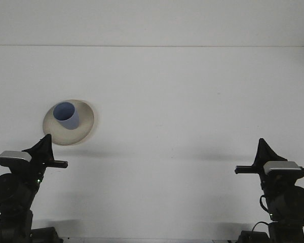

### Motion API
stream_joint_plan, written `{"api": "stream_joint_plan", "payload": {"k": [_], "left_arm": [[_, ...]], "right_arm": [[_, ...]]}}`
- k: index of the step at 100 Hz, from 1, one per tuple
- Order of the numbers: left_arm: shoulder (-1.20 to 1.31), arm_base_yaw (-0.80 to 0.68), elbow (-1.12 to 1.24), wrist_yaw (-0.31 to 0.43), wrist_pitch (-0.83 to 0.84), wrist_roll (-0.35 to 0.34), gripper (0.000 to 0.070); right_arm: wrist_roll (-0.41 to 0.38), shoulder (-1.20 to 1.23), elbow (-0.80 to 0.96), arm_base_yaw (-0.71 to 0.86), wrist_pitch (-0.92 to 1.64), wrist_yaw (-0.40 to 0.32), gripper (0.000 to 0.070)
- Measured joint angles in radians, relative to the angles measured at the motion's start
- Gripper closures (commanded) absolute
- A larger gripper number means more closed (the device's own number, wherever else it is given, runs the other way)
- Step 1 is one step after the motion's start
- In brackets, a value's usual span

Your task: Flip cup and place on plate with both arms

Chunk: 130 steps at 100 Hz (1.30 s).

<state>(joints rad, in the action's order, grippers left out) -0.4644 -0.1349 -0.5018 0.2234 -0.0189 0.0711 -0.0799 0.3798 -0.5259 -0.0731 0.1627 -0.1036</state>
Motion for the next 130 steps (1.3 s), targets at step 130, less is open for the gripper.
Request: {"api": "stream_joint_plan", "payload": {"k": [130], "left_arm": [[0.46, 0.143, 0.468, -0.29, -0.058, -0.06, 0.0686]], "right_arm": [[0.0, 0.0, 0.0, 0.0, 0.0, 0.0, 0.07]]}}
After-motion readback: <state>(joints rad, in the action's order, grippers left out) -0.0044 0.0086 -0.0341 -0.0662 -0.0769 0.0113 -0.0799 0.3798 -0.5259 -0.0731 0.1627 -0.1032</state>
